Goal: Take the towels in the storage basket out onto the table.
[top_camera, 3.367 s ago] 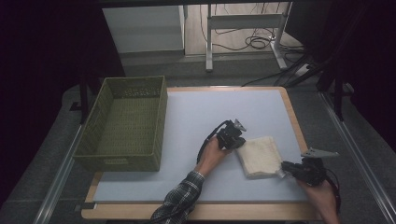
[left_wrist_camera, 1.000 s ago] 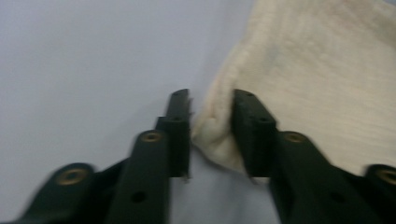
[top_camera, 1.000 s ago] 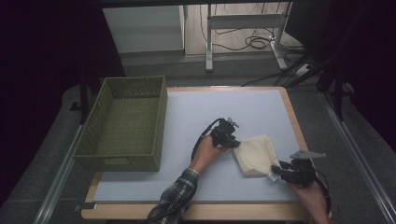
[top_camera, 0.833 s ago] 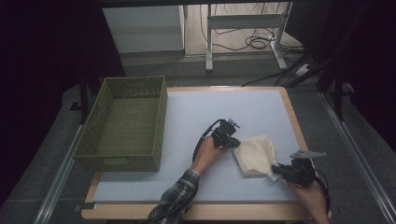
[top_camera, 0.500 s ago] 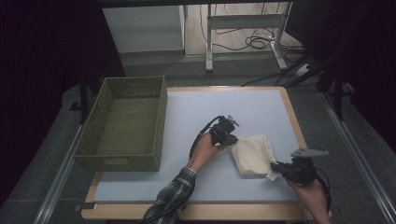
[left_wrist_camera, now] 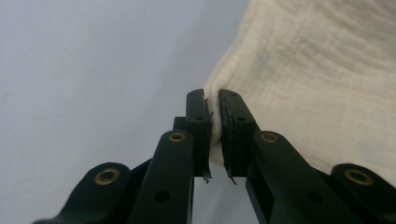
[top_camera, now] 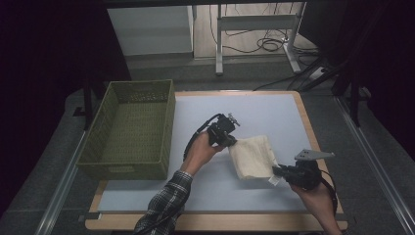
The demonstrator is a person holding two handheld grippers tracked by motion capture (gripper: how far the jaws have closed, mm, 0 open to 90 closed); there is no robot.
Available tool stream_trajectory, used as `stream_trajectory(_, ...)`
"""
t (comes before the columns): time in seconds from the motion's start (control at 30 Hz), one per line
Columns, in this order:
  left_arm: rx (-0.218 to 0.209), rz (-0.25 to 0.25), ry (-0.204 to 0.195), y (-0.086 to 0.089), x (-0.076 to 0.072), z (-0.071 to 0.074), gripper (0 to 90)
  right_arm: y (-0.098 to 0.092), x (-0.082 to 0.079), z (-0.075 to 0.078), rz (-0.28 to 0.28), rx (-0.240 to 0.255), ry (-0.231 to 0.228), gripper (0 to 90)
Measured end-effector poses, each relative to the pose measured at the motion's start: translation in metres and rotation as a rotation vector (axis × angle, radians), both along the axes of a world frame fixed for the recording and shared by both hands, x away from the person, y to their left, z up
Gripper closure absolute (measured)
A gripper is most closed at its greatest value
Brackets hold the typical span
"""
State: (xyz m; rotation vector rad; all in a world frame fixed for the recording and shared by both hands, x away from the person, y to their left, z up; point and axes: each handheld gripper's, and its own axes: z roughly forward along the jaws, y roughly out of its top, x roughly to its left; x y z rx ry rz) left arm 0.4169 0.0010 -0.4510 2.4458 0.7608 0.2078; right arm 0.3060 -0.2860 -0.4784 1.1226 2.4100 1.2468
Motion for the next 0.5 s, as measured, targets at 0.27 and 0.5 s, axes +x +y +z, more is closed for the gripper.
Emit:
stream_trajectory(0.27, 0.042, 0.028, -0.02, 0.02, -0.005, 0.019, 82.7, 0.023, 0.004, 0.01, 0.038, 0.008, -0.016, 80.6)
stream_trajectory(0.5, 0.062, 0.061, -0.038, 0.045, -0.012, 0.036, 82.5, 0.047, 0.008, 0.02, 0.078, 0.019, -0.042, 80.6)
